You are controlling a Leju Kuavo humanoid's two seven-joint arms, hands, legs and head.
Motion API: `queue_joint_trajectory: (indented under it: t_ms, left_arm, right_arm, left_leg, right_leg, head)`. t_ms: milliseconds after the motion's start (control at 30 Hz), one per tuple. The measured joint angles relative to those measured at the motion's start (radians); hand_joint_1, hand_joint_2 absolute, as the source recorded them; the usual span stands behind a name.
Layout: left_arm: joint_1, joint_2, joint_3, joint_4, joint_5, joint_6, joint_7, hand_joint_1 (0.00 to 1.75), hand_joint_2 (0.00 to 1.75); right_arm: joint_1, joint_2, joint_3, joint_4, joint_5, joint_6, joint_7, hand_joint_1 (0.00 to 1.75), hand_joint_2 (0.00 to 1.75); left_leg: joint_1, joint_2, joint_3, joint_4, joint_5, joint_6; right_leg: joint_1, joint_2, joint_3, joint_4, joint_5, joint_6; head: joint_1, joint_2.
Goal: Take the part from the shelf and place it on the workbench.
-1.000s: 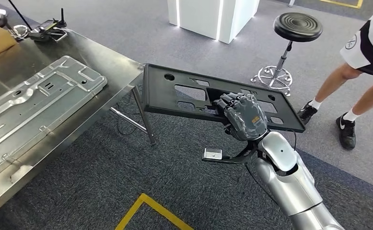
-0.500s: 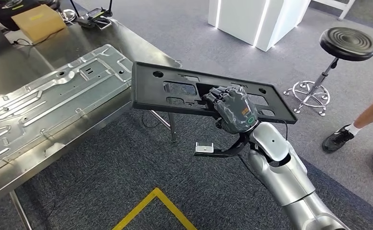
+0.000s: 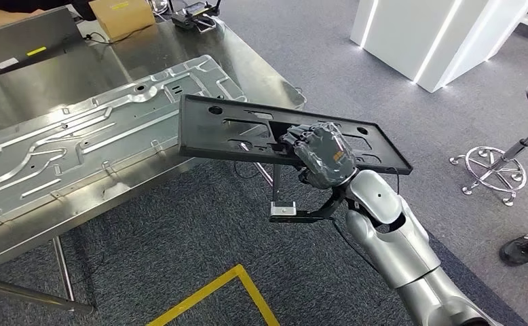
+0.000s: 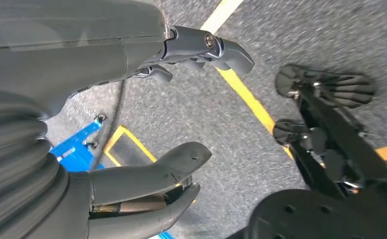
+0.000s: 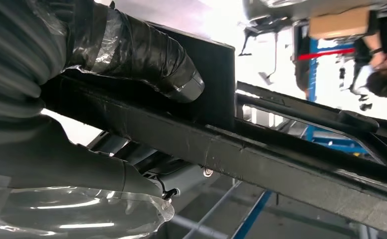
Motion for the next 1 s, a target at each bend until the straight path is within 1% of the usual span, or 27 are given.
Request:
queue_joint_trajectory:
  t_ms: [33, 67, 133, 167, 200, 233, 267, 300, 333, 367, 400, 433, 500, 533, 600, 633, 667, 700, 733, 767, 800, 833, 867, 900, 933, 967, 1000]
  left_arm:
    - [0.0, 0.0, 0.0, 0.0, -0.011, -0.001, 0.0, 0.0, 1.75]
    - [-0.002, 0.001, 0.0, 0.0, -0.024, -0.002, -0.001, 0.0, 1.75]
    - [-0.015, 0.005, 0.0, 0.0, -0.051, -0.004, -0.004, 0.0, 1.75]
    - [-0.022, 0.007, 0.0, 0.0, -0.064, -0.004, -0.006, 0.0, 1.75]
    - [-0.028, 0.008, 0.0, 0.0, -0.076, -0.004, -0.008, 0.0, 1.75]
    - [-0.031, 0.008, 0.0, 0.0, -0.087, -0.004, -0.01, 0.0, 1.75]
    - [-0.032, 0.009, 0.0, 0.0, -0.098, -0.004, -0.011, 0.0, 1.75]
    - [-0.033, 0.01, 0.0, 0.0, -0.108, -0.004, -0.011, 0.0, 1.75]
    - [-0.034, 0.01, 0.0, 0.0, -0.118, -0.003, -0.012, 0.0, 1.75]
    - [-0.036, 0.012, 0.0, 0.0, -0.127, -0.002, -0.014, 0.0, 1.75]
    - [-0.038, 0.013, 0.0, 0.0, -0.136, -0.001, -0.015, 0.0, 1.75]
    - [-0.041, 0.014, 0.0, 0.0, -0.144, 0.0, -0.016, 0.0, 1.75]
    - [-0.043, 0.015, 0.0, 0.0, -0.156, 0.0, -0.017, 0.0, 1.75]
    - [-0.042, 0.016, 0.0, 0.0, -0.161, -0.001, -0.018, 0.0, 1.75]
    - [-0.044, 0.017, 0.0, 0.0, -0.167, -0.002, -0.019, 0.0, 1.75]
    - [-0.048, 0.017, 0.0, 0.0, -0.169, -0.002, -0.02, 0.0, 1.75]
    - [-0.051, 0.018, 0.001, 0.0, -0.17, -0.003, -0.021, 0.0, 1.75]
    - [-0.053, 0.018, 0.002, 0.0, -0.171, -0.003, -0.021, 0.0, 1.75]
    - [-0.053, 0.018, 0.003, 0.0, -0.173, -0.004, -0.022, 0.0, 1.75]
    - [-0.052, 0.018, 0.005, 0.0, -0.175, -0.004, -0.022, 0.0, 1.75]
    - [-0.051, 0.018, 0.006, 0.0, -0.176, -0.004, -0.022, 0.0, 1.75]
    - [-0.05, 0.018, 0.007, 0.0, -0.177, -0.004, -0.022, 0.0, 1.75]
    - [-0.05, 0.017, 0.008, 0.0, -0.177, -0.004, -0.022, 0.0, 1.75]
    - [-0.05, 0.017, 0.01, 0.0, -0.177, -0.005, -0.022, 0.0, 1.75]
    - [-0.05, 0.017, 0.012, 0.0, -0.177, -0.006, -0.022, 0.0, 1.75]
    - [-0.049, 0.017, 0.014, 0.0, -0.177, -0.007, -0.021, 0.0, 1.75]
    - [-0.046, 0.018, 0.018, 0.0, -0.177, -0.009, -0.019, 0.0, 1.75]
  right_arm:
    - [-0.01, 0.009, 0.013, 0.005, -0.001, 0.012, -0.001, 1.75, 1.75]
    - [-0.022, 0.019, 0.028, 0.009, -0.003, 0.025, -0.001, 1.75, 1.75]
    - [-0.042, 0.04, 0.059, 0.018, -0.007, 0.048, 0.001, 1.75, 1.75]
    - [-0.051, 0.05, 0.077, 0.023, -0.009, 0.058, 0.004, 1.75, 1.75]
    - [-0.057, 0.06, 0.095, 0.029, -0.01, 0.066, 0.007, 1.75, 1.75]
    - [-0.064, 0.07, 0.113, 0.035, -0.01, 0.074, 0.01, 1.75, 1.75]
    - [-0.07, 0.08, 0.132, 0.041, -0.011, 0.082, 0.012, 1.75, 1.75]
    - [-0.078, 0.089, 0.149, 0.047, -0.011, 0.092, 0.015, 1.75, 1.75]
    - [-0.09, 0.097, 0.167, 0.052, -0.01, 0.106, 0.019, 1.75, 1.75]
    - [-0.105, 0.104, 0.185, 0.057, -0.007, 0.122, 0.024, 1.75, 1.75]
    - [-0.122, 0.11, 0.202, 0.063, -0.004, 0.14, 0.03, 1.75, 1.75]
    - [-0.14, 0.117, 0.221, 0.069, 0.001, 0.157, 0.037, 1.75, 1.75]
    - [-0.171, 0.134, 0.253, 0.08, 0.01, 0.184, 0.05, 1.75, 1.75]
    - [-0.185, 0.143, 0.267, 0.085, 0.013, 0.193, 0.057, 1.75, 1.75]
    - [-0.209, 0.156, 0.292, 0.094, 0.015, 0.204, 0.068, 1.75, 1.75]
    - [-0.218, 0.158, 0.303, 0.099, 0.016, 0.207, 0.073, 1.75, 1.75]
    - [-0.223, 0.158, 0.314, 0.104, 0.016, 0.209, 0.077, 1.75, 1.75]
    - [-0.225, 0.158, 0.325, 0.112, 0.016, 0.212, 0.082, 1.75, 1.75]
    - [-0.225, 0.157, 0.335, 0.119, 0.016, 0.214, 0.086, 1.75, 1.75]
    - [-0.226, 0.156, 0.343, 0.126, 0.016, 0.215, 0.089, 1.75, 1.75]
    - [-0.228, 0.155, 0.349, 0.131, 0.016, 0.215, 0.091, 1.75, 1.75]
    - [-0.231, 0.155, 0.354, 0.135, 0.016, 0.215, 0.092, 1.75, 1.75]
    - [-0.235, 0.155, 0.358, 0.139, 0.015, 0.215, 0.093, 1.75, 1.75]
    - [-0.239, 0.154, 0.362, 0.142, 0.014, 0.215, 0.093, 1.75, 1.75]
    - [-0.242, 0.154, 0.365, 0.145, 0.013, 0.214, 0.095, 1.75, 1.75]
    - [-0.244, 0.153, 0.368, 0.149, 0.011, 0.212, 0.096, 1.75, 1.75]
    - [-0.247, 0.153, 0.37, 0.152, 0.008, 0.21, 0.097, 1.75, 1.75]
  left_leg:
    - [0.0, 0.013, -0.004, 0.006, -0.004, -0.006]
    - [-0.001, 0.039, -0.015, 0.029, -0.015, -0.012]
    - [-0.002, 0.108, -0.066, 0.127, -0.056, -0.022]
    - [0.0, 0.127, -0.102, 0.19, -0.077, -0.027]
    - [0.003, 0.137, -0.132, 0.239, -0.088, -0.031]
    - [0.006, 0.143, -0.147, 0.258, -0.081, -0.034]
    - [0.008, 0.148, -0.143, 0.239, -0.057, -0.036]
    - [0.01, 0.157, -0.12, 0.185, -0.021, -0.036]
    - [0.009, 0.177, -0.088, 0.114, 0.014, -0.035]
    - [0.004, 0.199, -0.059, 0.053, 0.037, -0.031]
    - [-0.001, 0.215, -0.04, 0.012, 0.048, -0.024]
    - [-0.006, 0.223, -0.033, -0.006, 0.047, -0.017]
    - [-0.008, 0.203, -0.03, -0.009, 0.042, -0.003]
    - [-0.006, 0.191, -0.026, -0.014, 0.041, 0.002]
    - [-0.001, 0.167, -0.016, -0.022, 0.042, 0.015]
    - [0.0, 0.154, -0.013, -0.023, 0.041, 0.019]
    - [-0.001, 0.141, -0.011, -0.023, 0.04, 0.024]
    - [-0.002, 0.126, -0.01, -0.022, 0.038, 0.027]
    - [-0.003, 0.11, -0.008, -0.021, 0.036, 0.028]
    - [-0.004, 0.094, -0.006, -0.02, 0.034, 0.029]
    - [-0.005, 0.077, -0.004, -0.018, 0.032, 0.028]
    - [-0.005, 0.062, -0.002, -0.016, 0.03, 0.027]
    - [-0.006, 0.049, -0.002, -0.015, 0.028, 0.024]
    - [-0.005, 0.037, -0.003, -0.013, 0.026, 0.021]
    - [0.0, 0.027, -0.005, -0.013, 0.026, 0.015]
    - [0.003, 0.018, -0.007, -0.014, 0.026, 0.008]
    - [0.006, 0.009, -0.007, -0.017, 0.026, 0.0]
  right_leg:
    - [-0.001, -0.012, 0.005, -0.006, 0.001, -0.006]
    - [-0.002, -0.025, 0.011, -0.013, 0.002, -0.014]
    - [-0.001, -0.055, 0.024, -0.022, -0.001, -0.024]
    - [0.001, -0.071, 0.029, -0.024, -0.004, -0.027]
    - [0.002, -0.087, 0.033, -0.024, -0.008, -0.028]
    - [0.003, -0.103, 0.038, -0.024, -0.013, -0.028]
    - [0.003, -0.117, 0.042, -0.024, -0.017, -0.027]
    - [0.003, -0.13, 0.048, -0.024, -0.022, -0.025]
    - [0.004, -0.143, 0.054, -0.024, -0.028, -0.022]
    - [0.007, -0.154, 0.059, -0.023, -0.033, -0.017]
    - [0.011, -0.164, 0.062, -0.023, -0.038, -0.012]
    - [0.014, -0.174, 0.066, -0.024, -0.042, -0.006]
    - [0.017, -0.193, 0.074, -0.029, -0.05, 0.004]
    - [0.016, -0.185, 0.078, -0.025, -0.056, 0.01]
    - [0.012, -0.134, 0.057, 0.033, -0.091, 0.015]
    - [0.01, -0.101, 0.028, 0.093, -0.118, 0.015]
    - [0.01, -0.081, -0.01, 0.16, -0.144, 0.013]
    - [0.009, -0.071, -0.048, 0.218, -0.159, 0.012]
    - [0.01, -0.067, -0.073, 0.247, -0.154, 0.01]
    - [0.01, -0.064, -0.082, 0.239, -0.129, 0.007]
    - [0.011, -0.058, -0.073, 0.194, -0.088, 0.003]
    - [0.012, -0.041, -0.053, 0.127, -0.041, -0.004]
    - [0.011, -0.016, -0.031, 0.066, -0.007, -0.011]
    - [0.011, 0.007, -0.014, 0.017, 0.013, -0.016]
    - [0.013, 0.025, -0.004, -0.009, 0.019, -0.02]
    - [0.015, 0.029, 0.0, -0.016, 0.015, -0.022]
    - [0.015, 0.023, 0.004, -0.025, 0.016, -0.024]
  head:
    - [0.0, 0.0]
    - [0.0, 0.0]
    - [-0.001, 0.0]
    - [-0.001, 0.0]
    - [-0.001, 0.0]
    - [-0.001, 0.0]
    - [-0.001, 0.0]
    - [-0.001, 0.0]
    - [-0.001, 0.0]
    - [-0.001, 0.0]
    - [-0.001, 0.0]
    - [-0.001, 0.0]
    - [0.0, 0.0]
    - [0.0, 0.0]
    - [0.0, 0.0]
    - [0.0, 0.0]
    - [0.0, 0.0]
    - [0.0, 0.0]
    - [0.0, 0.0]
    - [0.0, 0.0]
    - [0.0, 0.0]
    - [0.0, 0.0]
    - [0.0, 0.0]
    - [0.0, 0.0]
    - [-0.001, 0.0]
    - [0.0, 0.0]
    - [0.001, 0.0]
